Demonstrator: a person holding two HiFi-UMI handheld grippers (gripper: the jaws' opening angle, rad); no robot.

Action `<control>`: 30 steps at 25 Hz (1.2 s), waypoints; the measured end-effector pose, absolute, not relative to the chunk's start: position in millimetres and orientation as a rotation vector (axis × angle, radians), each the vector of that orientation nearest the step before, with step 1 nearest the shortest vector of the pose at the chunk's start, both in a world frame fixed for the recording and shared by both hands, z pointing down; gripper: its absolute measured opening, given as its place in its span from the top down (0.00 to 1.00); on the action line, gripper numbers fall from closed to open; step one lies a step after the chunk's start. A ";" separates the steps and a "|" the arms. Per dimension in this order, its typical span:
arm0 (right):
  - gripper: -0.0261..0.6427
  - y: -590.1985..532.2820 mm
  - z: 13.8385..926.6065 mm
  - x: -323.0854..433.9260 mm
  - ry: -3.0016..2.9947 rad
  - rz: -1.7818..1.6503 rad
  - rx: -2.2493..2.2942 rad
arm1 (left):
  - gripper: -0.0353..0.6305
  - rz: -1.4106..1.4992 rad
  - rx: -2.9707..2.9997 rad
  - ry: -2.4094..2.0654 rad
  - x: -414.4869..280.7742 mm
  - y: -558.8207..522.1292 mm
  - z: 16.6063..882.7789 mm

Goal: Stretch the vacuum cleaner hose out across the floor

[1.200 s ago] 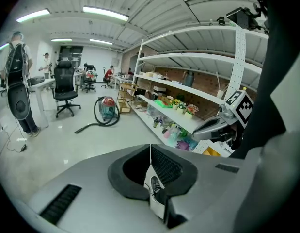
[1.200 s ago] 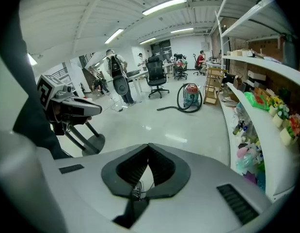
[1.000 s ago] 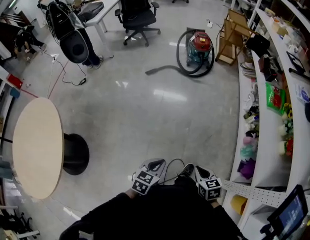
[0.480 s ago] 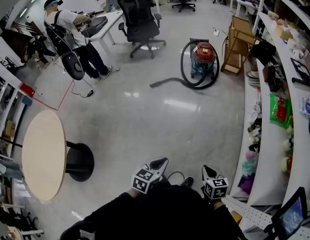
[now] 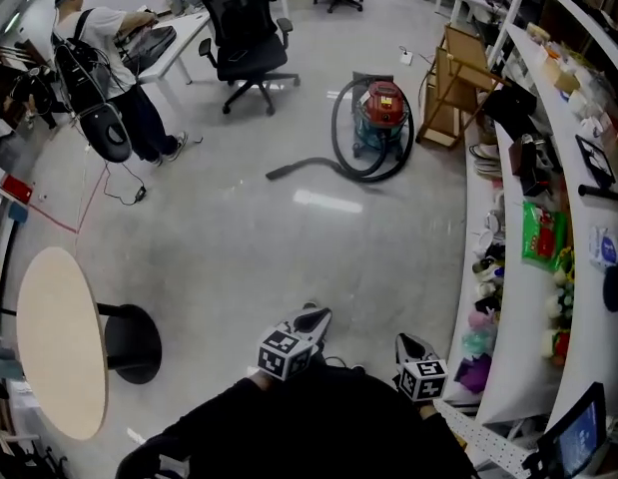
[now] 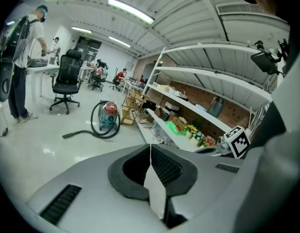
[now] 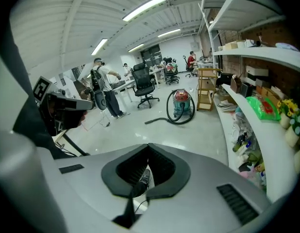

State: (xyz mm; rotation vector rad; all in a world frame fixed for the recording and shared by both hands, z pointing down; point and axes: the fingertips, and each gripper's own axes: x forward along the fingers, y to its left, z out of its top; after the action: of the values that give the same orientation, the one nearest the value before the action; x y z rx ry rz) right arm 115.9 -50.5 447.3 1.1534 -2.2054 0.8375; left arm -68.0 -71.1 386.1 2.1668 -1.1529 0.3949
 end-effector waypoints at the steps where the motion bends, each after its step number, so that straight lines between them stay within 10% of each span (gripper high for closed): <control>1: 0.95 -65.5 442.0 109.5 -2.194 0.826 1.170 | 0.91 0.382 2.189 -1.143 -73.6 -92.6 382.6; 16: 0.95 -254.5 430.0 20.3 -2.154 0.686 1.150 | 0.91 0.405 2.246 -1.057 -153.6 -274.2 406.9; 30: 0.95 -490.9 428.0 36.8 -2.404 0.595 0.898 | 0.91 0.458 2.210 -1.297 -89.7 -472.9 375.3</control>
State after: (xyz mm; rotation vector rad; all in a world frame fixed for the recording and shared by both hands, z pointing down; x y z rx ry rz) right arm 36.8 -490.9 428.0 0.8983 -2.4043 0.5949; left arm -89.7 -472.9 375.3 2.2099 -1.2974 0.4582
